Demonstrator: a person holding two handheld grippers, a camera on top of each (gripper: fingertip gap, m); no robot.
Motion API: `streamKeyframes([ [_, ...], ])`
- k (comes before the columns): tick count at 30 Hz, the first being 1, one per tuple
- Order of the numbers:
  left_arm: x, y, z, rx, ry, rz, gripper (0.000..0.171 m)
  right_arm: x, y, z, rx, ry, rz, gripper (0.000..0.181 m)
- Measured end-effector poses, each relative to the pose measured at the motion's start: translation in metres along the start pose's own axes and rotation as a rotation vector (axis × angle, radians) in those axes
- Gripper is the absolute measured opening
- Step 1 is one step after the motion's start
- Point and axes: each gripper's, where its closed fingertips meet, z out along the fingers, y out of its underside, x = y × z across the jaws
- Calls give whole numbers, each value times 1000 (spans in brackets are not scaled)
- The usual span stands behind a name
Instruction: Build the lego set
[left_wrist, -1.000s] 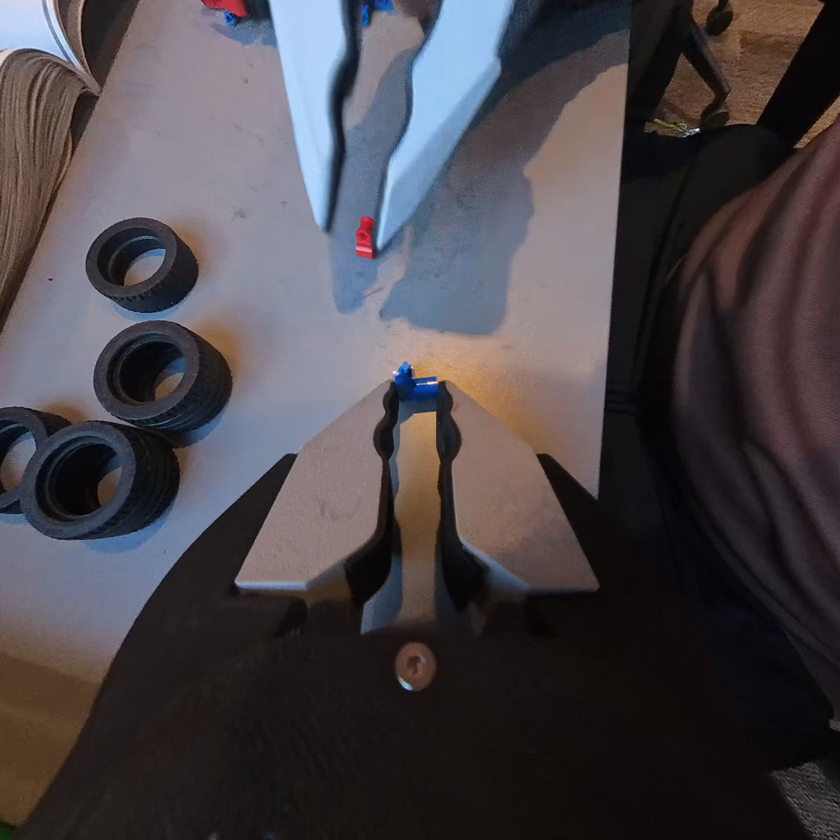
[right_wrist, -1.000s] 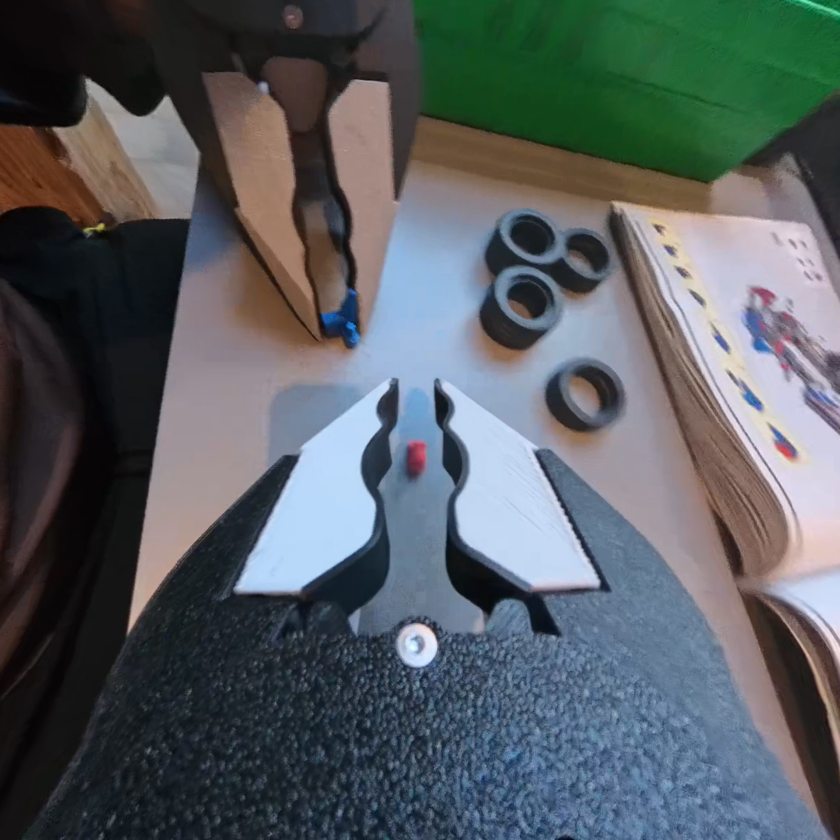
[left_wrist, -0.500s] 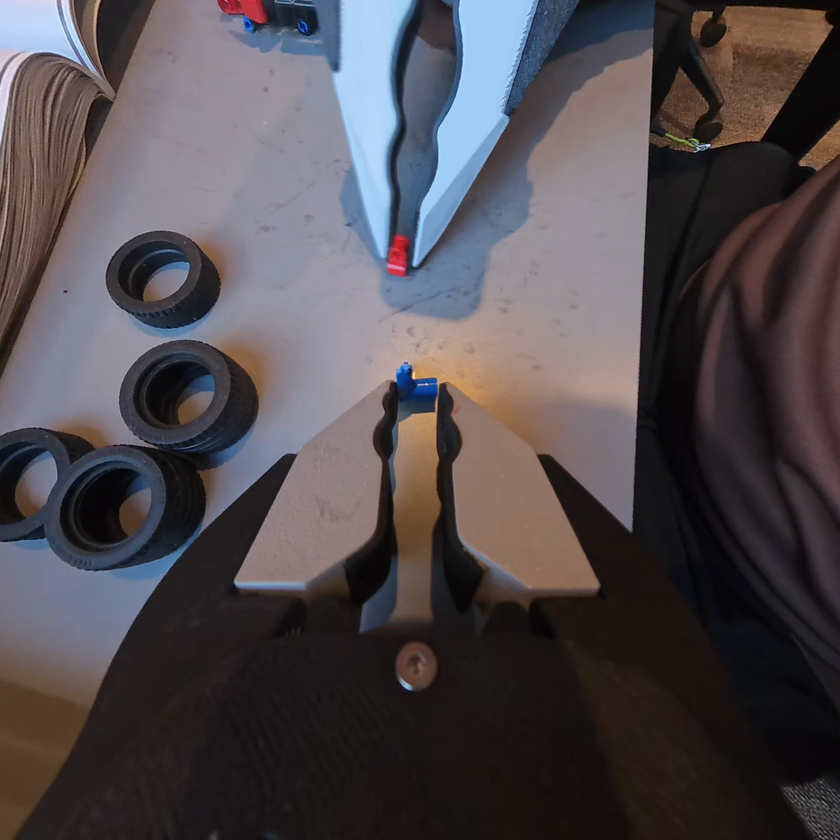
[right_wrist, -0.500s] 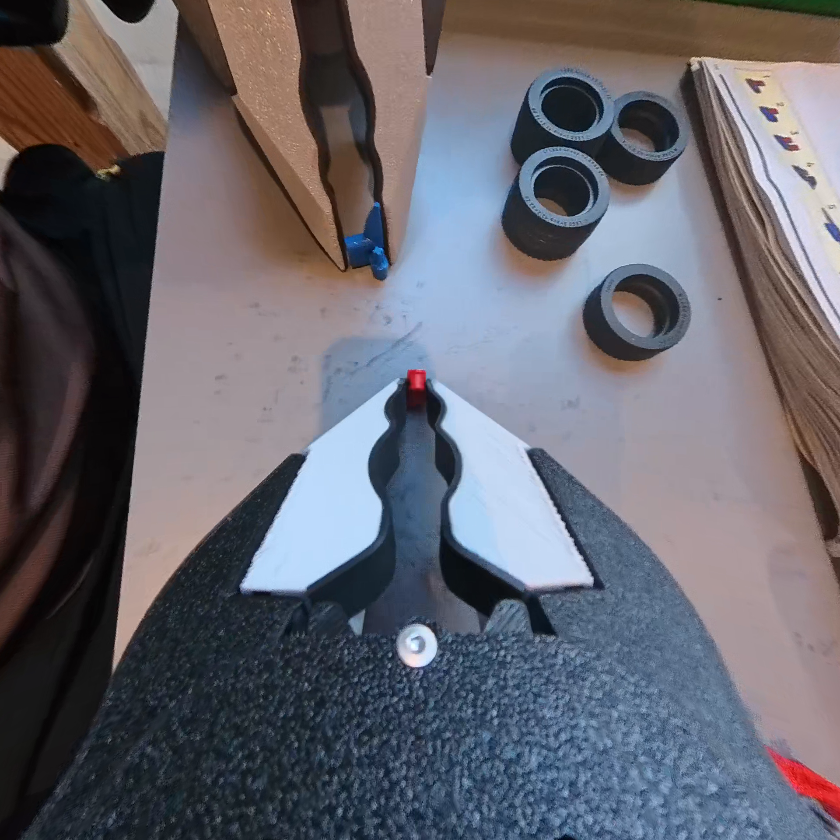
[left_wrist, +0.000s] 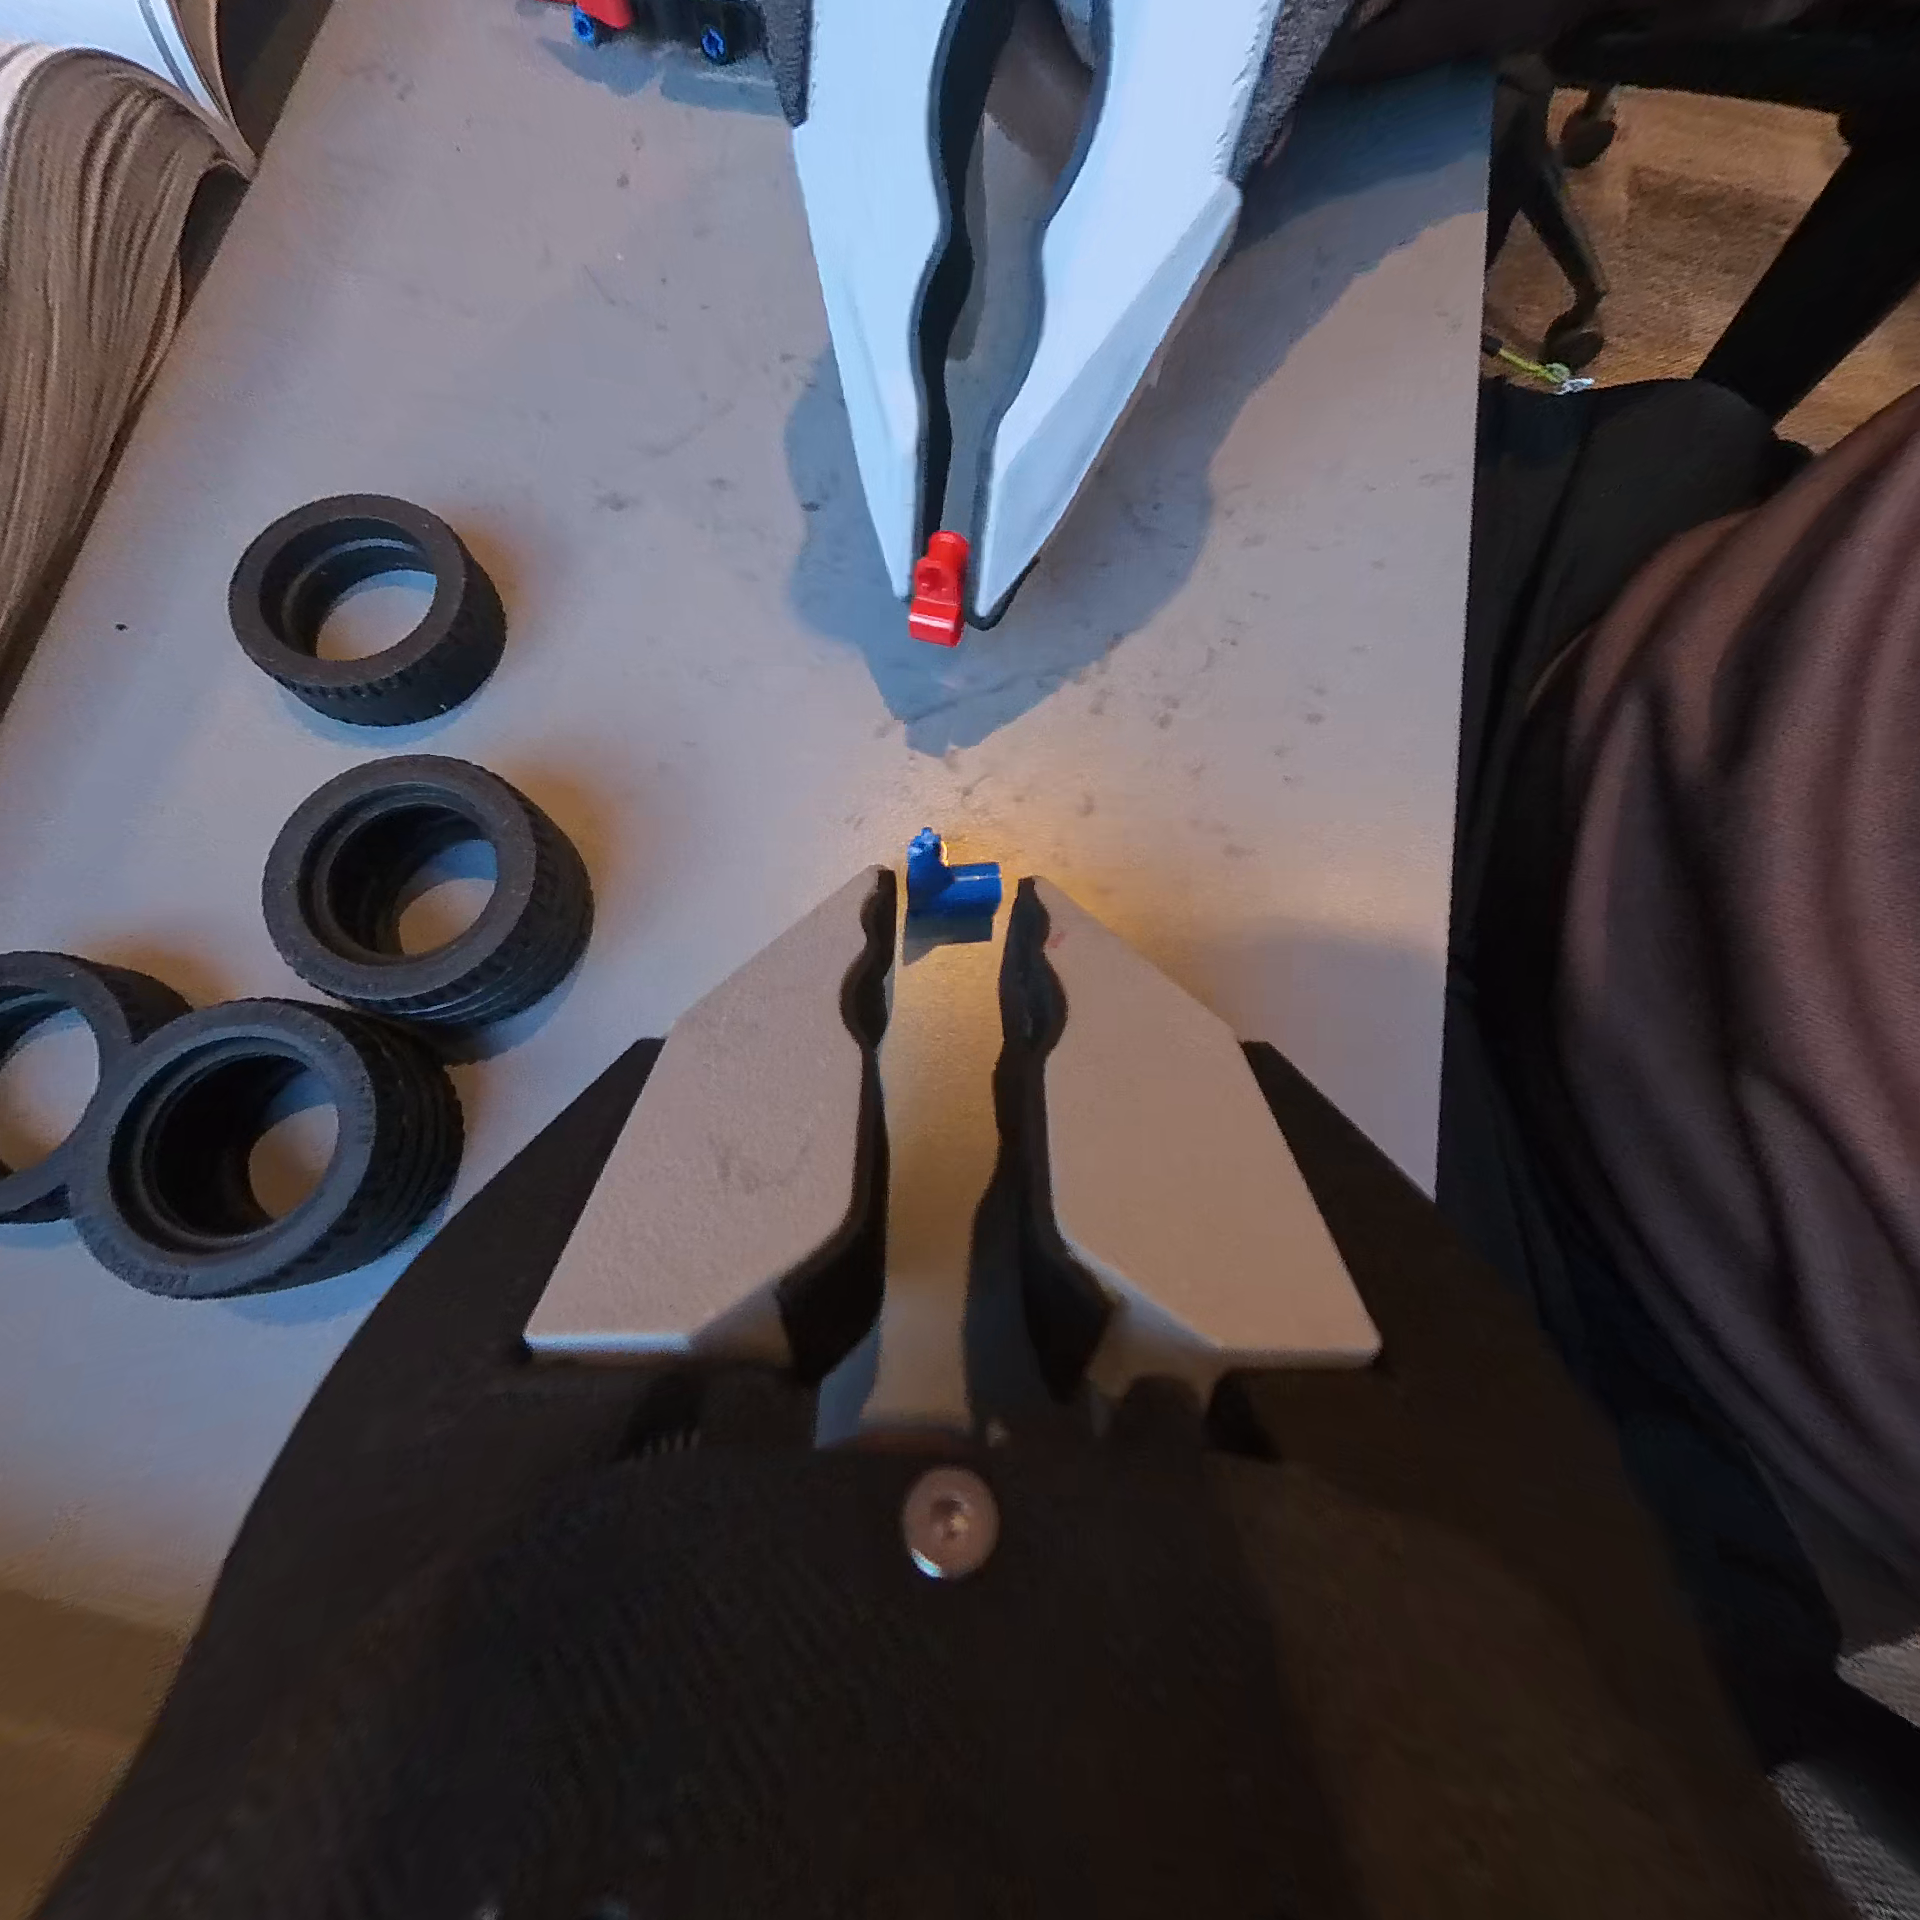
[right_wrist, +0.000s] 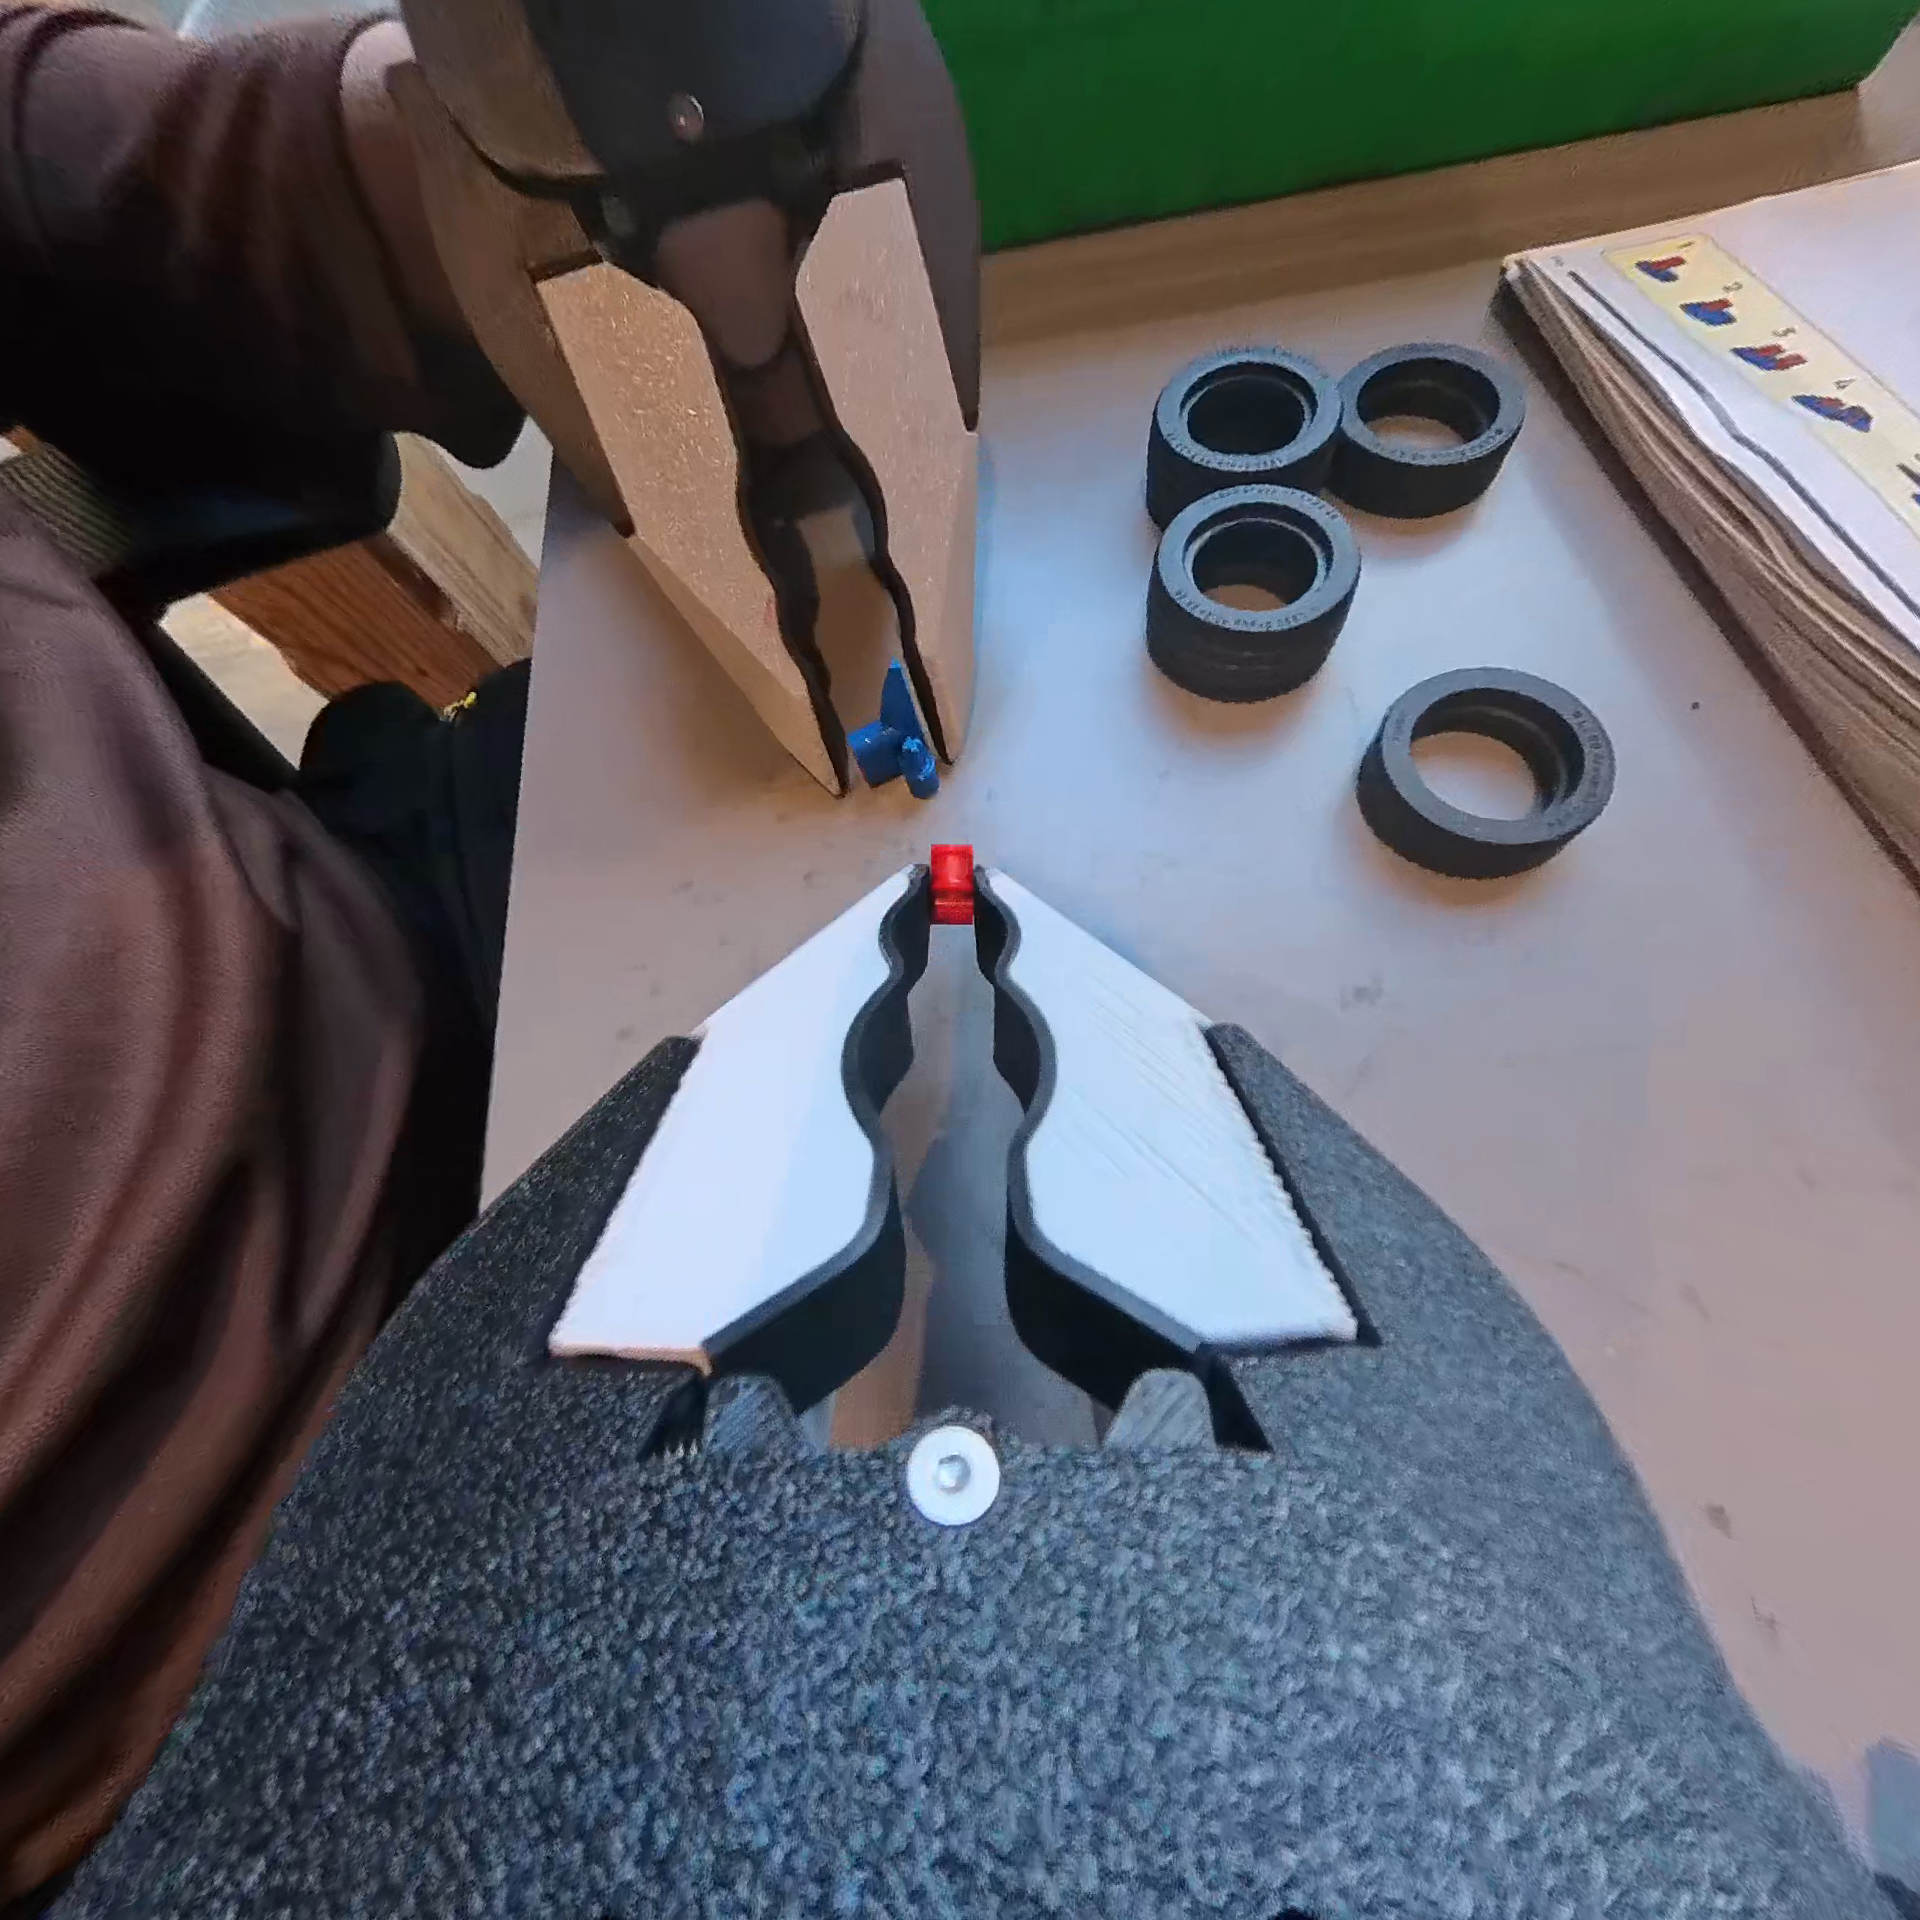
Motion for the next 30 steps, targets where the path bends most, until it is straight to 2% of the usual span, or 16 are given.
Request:
streamKeyframes([
  [6, 1, 2, -3, 2, -5, -7, 33, -11, -14, -5, 94, -55, -26, 7],
  [11, -2, 9, -11, 6, -38, -41, 34, -11, -17, -8, 126, -69, -11, 7],
  [15, -9, 14, -18, 15, -108, -69, 41, -11, -18, -10, 142, -69, -6, 7],
  [21, -13, 4, -32, 105, -269, -7, 34, -9, -23, -16, 191, -73, 18, 7],
  [30, -13, 0, -35, 137, -296, -11, 34, -7, -29, -21, 244, -48, 15, 7],
])
